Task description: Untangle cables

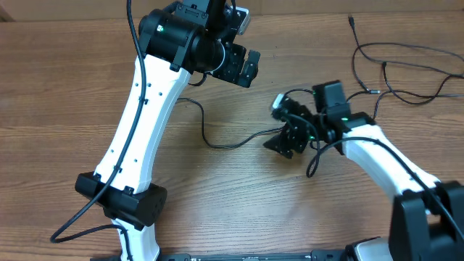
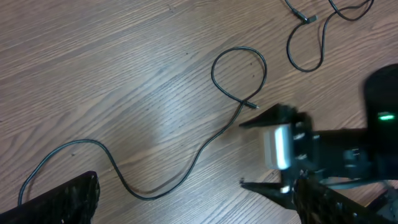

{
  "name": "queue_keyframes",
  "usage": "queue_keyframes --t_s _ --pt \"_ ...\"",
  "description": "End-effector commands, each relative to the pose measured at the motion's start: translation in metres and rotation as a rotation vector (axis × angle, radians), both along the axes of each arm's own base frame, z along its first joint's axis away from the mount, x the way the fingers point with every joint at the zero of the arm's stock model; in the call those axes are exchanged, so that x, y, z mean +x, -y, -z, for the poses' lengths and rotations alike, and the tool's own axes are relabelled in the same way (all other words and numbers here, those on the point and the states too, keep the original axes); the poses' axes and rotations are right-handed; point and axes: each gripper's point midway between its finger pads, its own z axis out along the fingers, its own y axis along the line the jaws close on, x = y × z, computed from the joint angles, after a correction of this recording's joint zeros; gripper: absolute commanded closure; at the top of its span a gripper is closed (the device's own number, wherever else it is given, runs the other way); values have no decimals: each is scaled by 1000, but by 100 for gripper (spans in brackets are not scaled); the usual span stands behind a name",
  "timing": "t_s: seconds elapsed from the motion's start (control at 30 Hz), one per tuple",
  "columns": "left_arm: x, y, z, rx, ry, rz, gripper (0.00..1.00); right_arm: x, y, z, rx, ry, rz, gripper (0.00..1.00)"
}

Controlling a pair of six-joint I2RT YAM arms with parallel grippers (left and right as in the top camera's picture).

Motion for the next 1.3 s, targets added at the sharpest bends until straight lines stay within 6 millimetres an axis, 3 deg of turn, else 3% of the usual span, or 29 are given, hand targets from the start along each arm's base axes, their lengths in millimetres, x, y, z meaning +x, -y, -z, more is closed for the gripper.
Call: queue_keyframes --t_s 0.0,0.33,0.6,1.07,1.27 --pt "0 -2 -11 -3 35 8 0 -5 -13 13 -30 49 -119 16" --pt "0 -2 -11 -3 35 8 0 6 -21 40 -29 56 -138 16" --pt "0 -2 -11 -3 35 8 0 20 -26 54 -22 89 -137 24" --pt "0 -2 -11 -3 35 8 0 17 -24 74 -41 52 -137 31" --pt "0 -2 -11 -3 35 8 0 26 -21 83 -67 78 -121 45"
